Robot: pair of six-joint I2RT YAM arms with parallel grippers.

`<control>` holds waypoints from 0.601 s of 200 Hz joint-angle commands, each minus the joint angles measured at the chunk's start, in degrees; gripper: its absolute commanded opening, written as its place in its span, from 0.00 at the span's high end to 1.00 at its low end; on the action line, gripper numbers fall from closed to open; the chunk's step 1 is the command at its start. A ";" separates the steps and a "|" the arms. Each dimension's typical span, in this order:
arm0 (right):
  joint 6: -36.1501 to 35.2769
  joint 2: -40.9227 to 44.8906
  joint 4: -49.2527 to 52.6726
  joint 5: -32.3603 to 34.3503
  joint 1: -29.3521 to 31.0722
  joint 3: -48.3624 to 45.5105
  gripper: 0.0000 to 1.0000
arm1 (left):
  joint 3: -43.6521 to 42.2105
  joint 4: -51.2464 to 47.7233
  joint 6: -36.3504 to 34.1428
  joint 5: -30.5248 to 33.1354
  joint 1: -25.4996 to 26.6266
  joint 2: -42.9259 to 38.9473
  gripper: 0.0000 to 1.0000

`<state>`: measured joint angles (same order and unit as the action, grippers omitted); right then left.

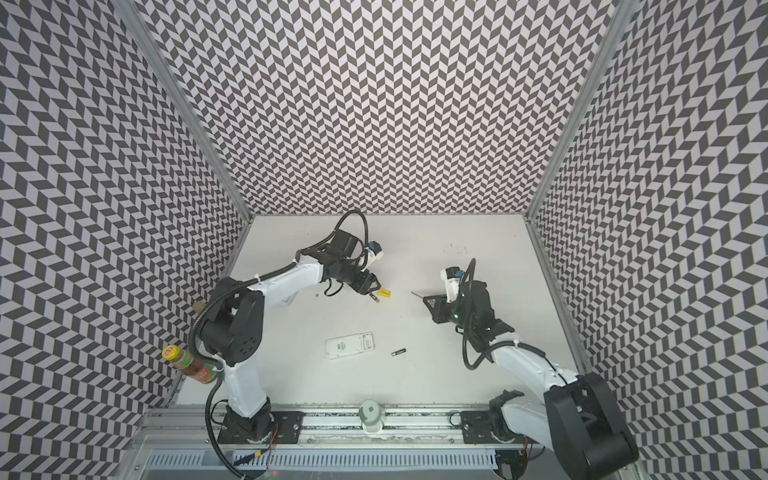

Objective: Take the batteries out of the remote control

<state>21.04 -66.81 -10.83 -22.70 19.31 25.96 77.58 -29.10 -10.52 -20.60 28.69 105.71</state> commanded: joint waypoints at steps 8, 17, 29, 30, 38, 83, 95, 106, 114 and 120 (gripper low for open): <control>-0.03 0.28 -4.78 2.39 -0.24 -0.55 0.99 | -3.82 1.73 -1.92 1.65 -0.53 -6.11 0.38; 0.14 0.09 -5.41 2.93 -0.24 -0.72 0.99 | -5.73 2.43 -2.58 2.03 -0.48 -8.10 0.35; 0.30 -0.43 -6.23 3.88 -0.15 -0.86 0.99 | -8.66 3.57 -3.58 2.37 -0.56 -10.82 0.33; 0.40 -0.47 -6.22 3.93 -0.15 -0.88 0.99 | -8.93 3.64 -3.65 2.39 -0.56 -11.07 0.33; 0.60 -0.98 -6.72 4.38 -0.16 -0.91 0.99 | -10.64 4.41 -4.37 2.64 -0.56 -12.81 0.32; 1.76 -4.80 -10.70 9.24 1.33 -0.91 0.98 | -21.94 8.05 -12.35 -0.55 -0.62 -23.42 0.21; 2.39 -6.51 -11.61 11.02 2.19 -0.46 0.98 | -25.09 9.13 -14.88 -1.41 -0.74 -26.31 0.20; 3.00 -8.40 -11.80 13.06 2.97 0.25 0.98 | -27.78 10.38 -16.93 -1.97 -1.10 -28.93 0.18; 3.74 -9.74 -12.37 14.20 3.54 0.64 0.98 | -29.49 10.70 -18.77 -2.53 -1.43 -30.47 0.18; 4.36 -10.63 -13.20 14.87 4.05 0.76 0.98 | -30.61 10.90 -19.86 -2.60 -1.73 -31.40 0.17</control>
<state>22.92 -74.54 -18.41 -12.97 21.74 25.56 50.52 -21.54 -23.18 -20.64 27.97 78.41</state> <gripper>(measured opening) 0.167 0.819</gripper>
